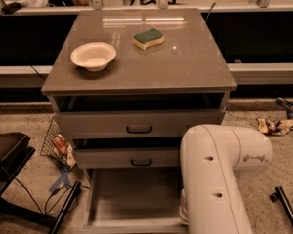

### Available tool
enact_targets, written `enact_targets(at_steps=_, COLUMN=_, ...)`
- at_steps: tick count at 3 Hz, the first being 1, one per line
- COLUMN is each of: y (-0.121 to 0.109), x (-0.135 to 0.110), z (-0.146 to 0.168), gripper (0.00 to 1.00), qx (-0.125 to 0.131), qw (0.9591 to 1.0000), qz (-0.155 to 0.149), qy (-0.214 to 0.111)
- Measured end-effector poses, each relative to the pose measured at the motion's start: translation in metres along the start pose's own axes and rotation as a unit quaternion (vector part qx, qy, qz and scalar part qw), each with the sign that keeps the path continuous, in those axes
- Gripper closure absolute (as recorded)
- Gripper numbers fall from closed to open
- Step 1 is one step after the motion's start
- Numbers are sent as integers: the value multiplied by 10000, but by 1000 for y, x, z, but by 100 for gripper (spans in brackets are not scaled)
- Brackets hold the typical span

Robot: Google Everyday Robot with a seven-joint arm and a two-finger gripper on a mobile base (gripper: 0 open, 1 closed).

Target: Open bottom drawer

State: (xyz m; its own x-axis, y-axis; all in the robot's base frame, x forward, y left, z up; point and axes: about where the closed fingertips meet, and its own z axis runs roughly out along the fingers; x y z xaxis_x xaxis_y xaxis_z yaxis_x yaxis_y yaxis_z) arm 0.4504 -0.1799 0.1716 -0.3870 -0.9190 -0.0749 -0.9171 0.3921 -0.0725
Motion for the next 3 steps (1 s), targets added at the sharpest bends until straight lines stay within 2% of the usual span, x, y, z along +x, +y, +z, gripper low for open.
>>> enact_targets(at_steps=1, y=0, x=0, z=0, gripper=100, qx=0, qw=10000, qz=0, qy=0)
enact_targets(at_steps=2, y=-14, x=-5, z=12, gripper=100, qx=-39, qw=10000, qz=-33, qy=-57)
enact_targets(at_steps=3, y=-29, x=-8, z=37, gripper=100, qx=-181, qw=9996, qz=-64, qy=-194)
